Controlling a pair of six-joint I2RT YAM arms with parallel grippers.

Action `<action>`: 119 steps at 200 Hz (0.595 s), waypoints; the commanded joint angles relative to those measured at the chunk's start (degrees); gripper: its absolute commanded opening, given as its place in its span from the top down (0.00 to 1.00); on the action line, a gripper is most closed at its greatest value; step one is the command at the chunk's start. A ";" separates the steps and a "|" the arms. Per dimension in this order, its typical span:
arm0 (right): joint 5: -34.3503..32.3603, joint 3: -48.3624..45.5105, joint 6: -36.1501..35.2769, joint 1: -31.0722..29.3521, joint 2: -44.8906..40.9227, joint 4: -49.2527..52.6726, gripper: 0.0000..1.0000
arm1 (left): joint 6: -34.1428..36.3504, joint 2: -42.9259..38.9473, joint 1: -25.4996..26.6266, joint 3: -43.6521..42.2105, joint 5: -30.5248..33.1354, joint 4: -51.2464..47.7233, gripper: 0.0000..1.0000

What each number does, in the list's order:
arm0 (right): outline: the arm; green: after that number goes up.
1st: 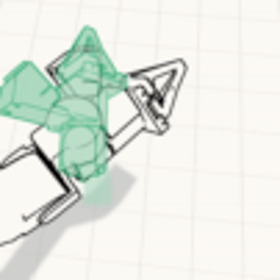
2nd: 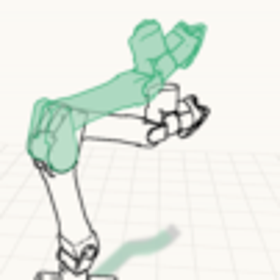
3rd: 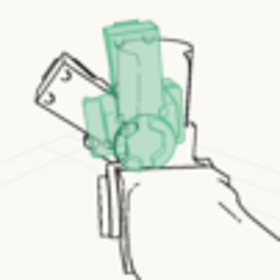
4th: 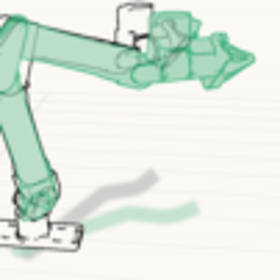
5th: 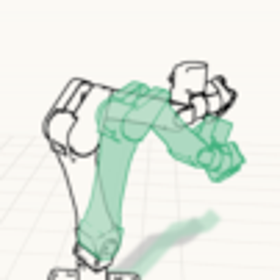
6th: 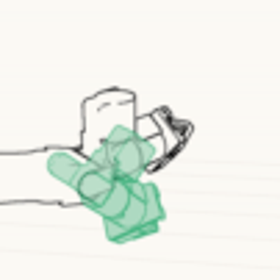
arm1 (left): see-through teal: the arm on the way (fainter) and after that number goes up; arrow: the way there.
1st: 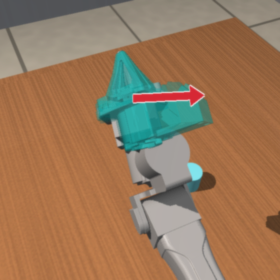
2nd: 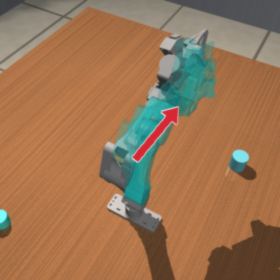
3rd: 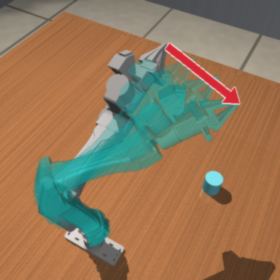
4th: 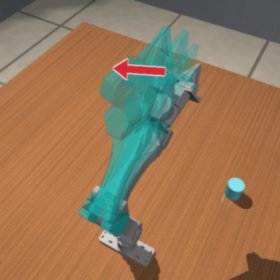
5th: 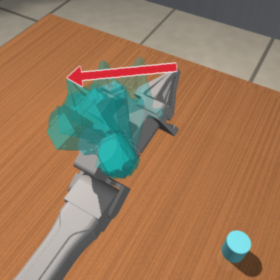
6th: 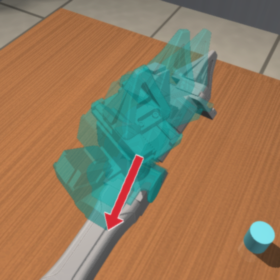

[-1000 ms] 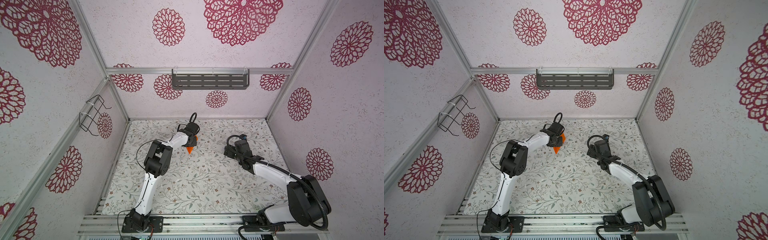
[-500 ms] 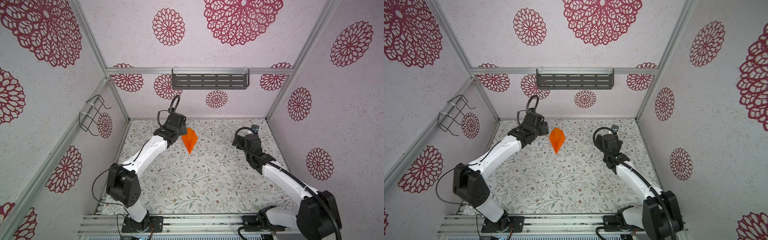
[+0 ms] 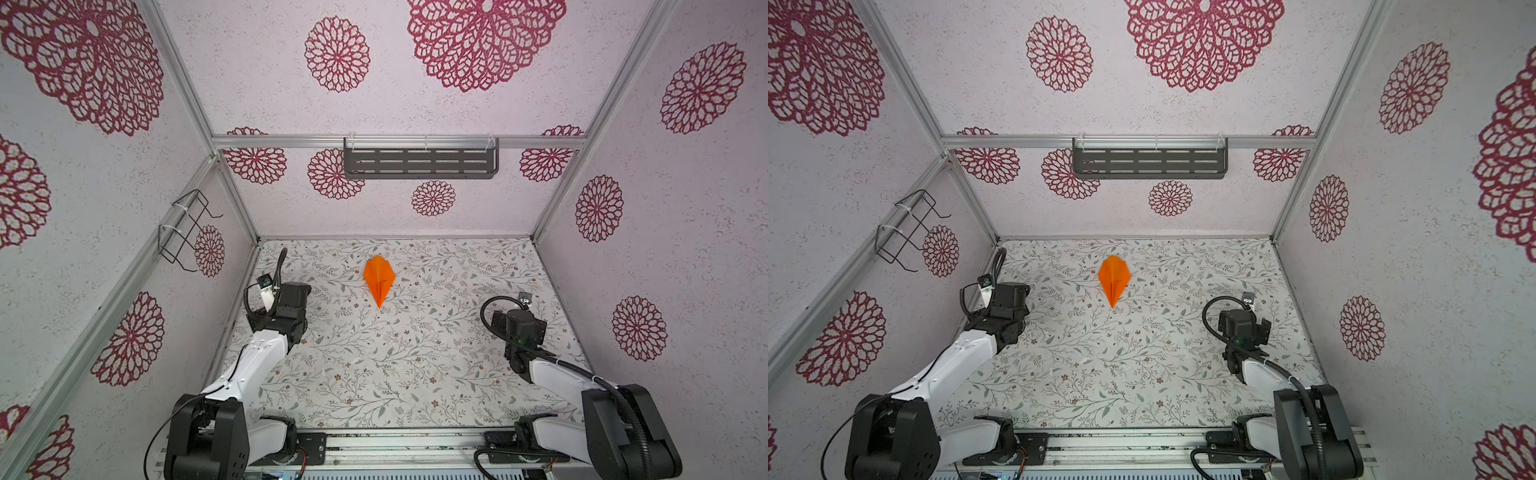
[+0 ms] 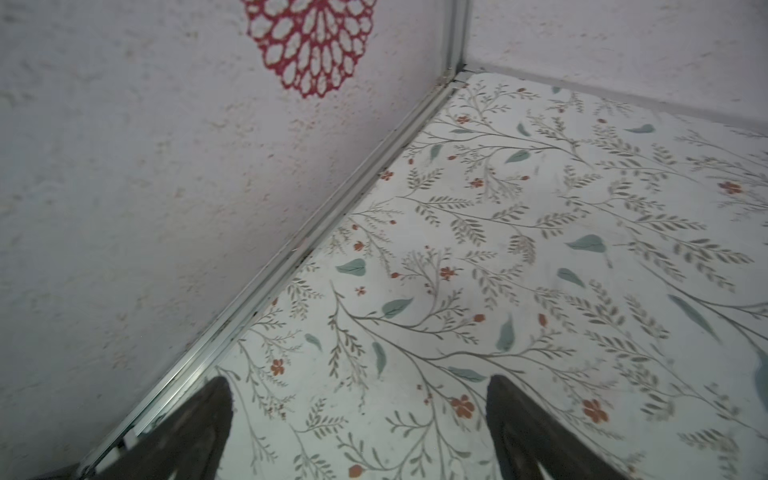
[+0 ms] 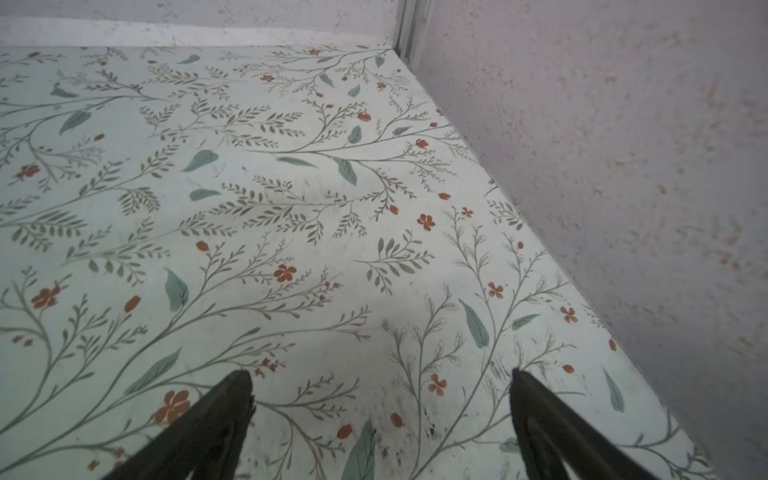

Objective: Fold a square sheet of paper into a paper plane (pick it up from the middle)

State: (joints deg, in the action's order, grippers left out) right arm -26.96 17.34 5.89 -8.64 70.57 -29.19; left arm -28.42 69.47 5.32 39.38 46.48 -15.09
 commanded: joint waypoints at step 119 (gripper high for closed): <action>25.94 -2.23 -6.04 9.02 15.30 -36.82 0.01 | 21.92 8.56 -11.00 -18.44 -37.29 60.16 0.03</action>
State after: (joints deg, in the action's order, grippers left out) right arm -4.91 15.33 0.51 0.10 84.66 -58.92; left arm -9.76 75.46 -4.58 19.33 13.87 37.01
